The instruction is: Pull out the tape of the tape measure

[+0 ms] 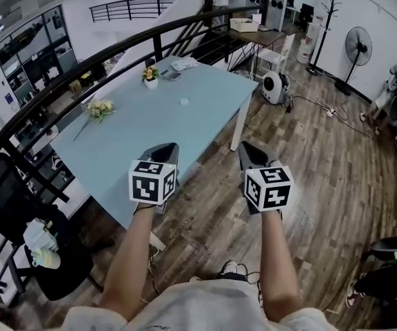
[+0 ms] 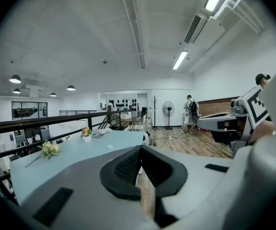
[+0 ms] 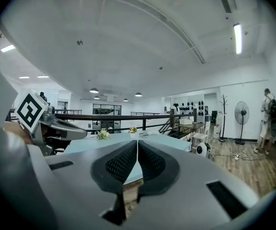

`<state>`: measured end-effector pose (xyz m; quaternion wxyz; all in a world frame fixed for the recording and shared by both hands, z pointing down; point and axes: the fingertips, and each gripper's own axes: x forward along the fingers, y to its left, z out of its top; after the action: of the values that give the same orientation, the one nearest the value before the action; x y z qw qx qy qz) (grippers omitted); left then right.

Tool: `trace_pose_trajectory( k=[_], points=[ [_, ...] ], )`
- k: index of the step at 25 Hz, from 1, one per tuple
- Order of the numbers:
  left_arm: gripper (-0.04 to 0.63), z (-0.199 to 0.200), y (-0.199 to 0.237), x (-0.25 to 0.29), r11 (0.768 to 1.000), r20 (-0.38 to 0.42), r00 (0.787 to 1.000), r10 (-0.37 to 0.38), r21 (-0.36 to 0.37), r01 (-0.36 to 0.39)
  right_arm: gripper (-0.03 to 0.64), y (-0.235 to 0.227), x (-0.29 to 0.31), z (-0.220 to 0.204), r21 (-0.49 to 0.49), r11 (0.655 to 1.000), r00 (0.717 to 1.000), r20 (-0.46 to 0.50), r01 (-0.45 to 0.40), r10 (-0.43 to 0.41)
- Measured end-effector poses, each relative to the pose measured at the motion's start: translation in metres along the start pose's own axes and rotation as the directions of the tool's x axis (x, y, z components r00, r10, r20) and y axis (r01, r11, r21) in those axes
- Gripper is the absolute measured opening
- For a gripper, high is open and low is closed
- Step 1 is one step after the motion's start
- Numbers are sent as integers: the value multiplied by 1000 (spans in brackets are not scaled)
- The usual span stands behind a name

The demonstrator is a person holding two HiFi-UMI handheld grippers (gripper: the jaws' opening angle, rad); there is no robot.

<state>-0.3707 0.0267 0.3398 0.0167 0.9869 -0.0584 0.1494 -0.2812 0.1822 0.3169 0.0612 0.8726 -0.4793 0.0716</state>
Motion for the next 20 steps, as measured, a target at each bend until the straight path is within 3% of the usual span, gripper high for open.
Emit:
trace_pose_trajectory(
  k=[9,20],
  points=[
    [31,-1,-12,33,1000,-12,1000,-19,-4,19,5,-29,10,-11,33,999,1000,3,4,-5],
    [87,15,-20,113,1000,-27,1000,13,-23,-14,29,-104,60,-19,62,997,999,-4,-40,40]
  ],
)
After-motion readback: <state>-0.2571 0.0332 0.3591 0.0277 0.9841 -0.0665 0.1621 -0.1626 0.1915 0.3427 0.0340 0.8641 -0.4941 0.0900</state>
